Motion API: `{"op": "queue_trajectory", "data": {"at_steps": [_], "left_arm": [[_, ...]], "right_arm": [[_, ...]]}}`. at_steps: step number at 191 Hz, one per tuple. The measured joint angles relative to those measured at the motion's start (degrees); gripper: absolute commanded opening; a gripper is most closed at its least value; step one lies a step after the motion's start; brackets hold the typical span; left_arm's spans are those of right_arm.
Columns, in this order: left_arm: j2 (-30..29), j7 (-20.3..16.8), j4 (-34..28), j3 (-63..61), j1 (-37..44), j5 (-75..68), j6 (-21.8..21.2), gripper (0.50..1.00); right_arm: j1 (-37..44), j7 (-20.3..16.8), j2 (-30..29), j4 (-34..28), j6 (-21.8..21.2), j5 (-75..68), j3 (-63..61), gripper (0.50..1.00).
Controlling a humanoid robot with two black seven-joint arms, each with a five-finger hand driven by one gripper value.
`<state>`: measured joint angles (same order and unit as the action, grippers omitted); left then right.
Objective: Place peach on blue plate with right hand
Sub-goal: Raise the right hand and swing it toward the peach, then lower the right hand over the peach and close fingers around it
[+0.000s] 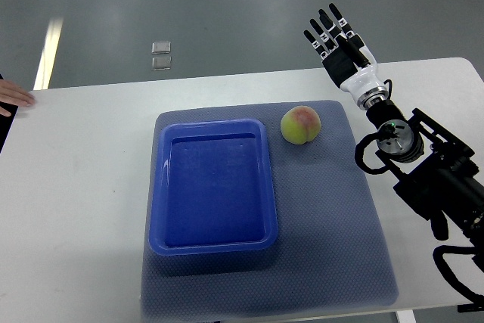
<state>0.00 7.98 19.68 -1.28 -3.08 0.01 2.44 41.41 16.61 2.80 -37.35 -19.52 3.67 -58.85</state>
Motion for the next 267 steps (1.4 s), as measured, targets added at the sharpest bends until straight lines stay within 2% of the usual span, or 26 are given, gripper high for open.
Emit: {"op": "queue_trajectory", "data": {"at_steps": [92, 128, 152, 188, 206, 236, 267], "left_arm": [[0.0, -0.1, 0.0, 0.0, 0.0, 0.0, -0.3, 1.000], [0.0, -0.1, 0.0, 0.0, 0.0, 0.0, -0.3, 1.000], [0.0, -0.1, 0.1, 0.0, 0.0, 0.0, -0.3, 1.000], [0.0, -0.1, 0.4, 0.0, 0.0, -0.1, -0.1, 1.000], [0.0, -0.1, 0.4, 0.0, 0.0, -0.1, 0.0, 1.000], [0.0, -0.1, 0.4, 0.0, 0.0, -0.1, 0.3, 1.000], [0.0, -0.1, 0.4, 0.0, 0.0, -0.1, 0.4, 1.000]], "right_arm": [[1.7, -0.6, 0.3, 0.0, 0.5, 1.3, 1.1, 0.930], [6.6, -1.0, 4.3, -0.1, 0.0, 8.9, 7.1, 0.930], [12.3, -2.8, 8.7, -0.1, -1.3, 19.2, 17.2, 0.930], [23.3, -4.7, 14.4, -1.2, -7.6, 35.9, 34.9, 0.930], [29.8, -7.4, 16.3, -4.1, -10.0, 46.3, 45.6, 0.930], [38.7, -10.4, 16.0, -6.6, -11.6, 53.9, 60.8, 0.930], [40.3, -10.8, 12.9, -6.4, -11.0, 55.0, 65.4, 0.930]]}}
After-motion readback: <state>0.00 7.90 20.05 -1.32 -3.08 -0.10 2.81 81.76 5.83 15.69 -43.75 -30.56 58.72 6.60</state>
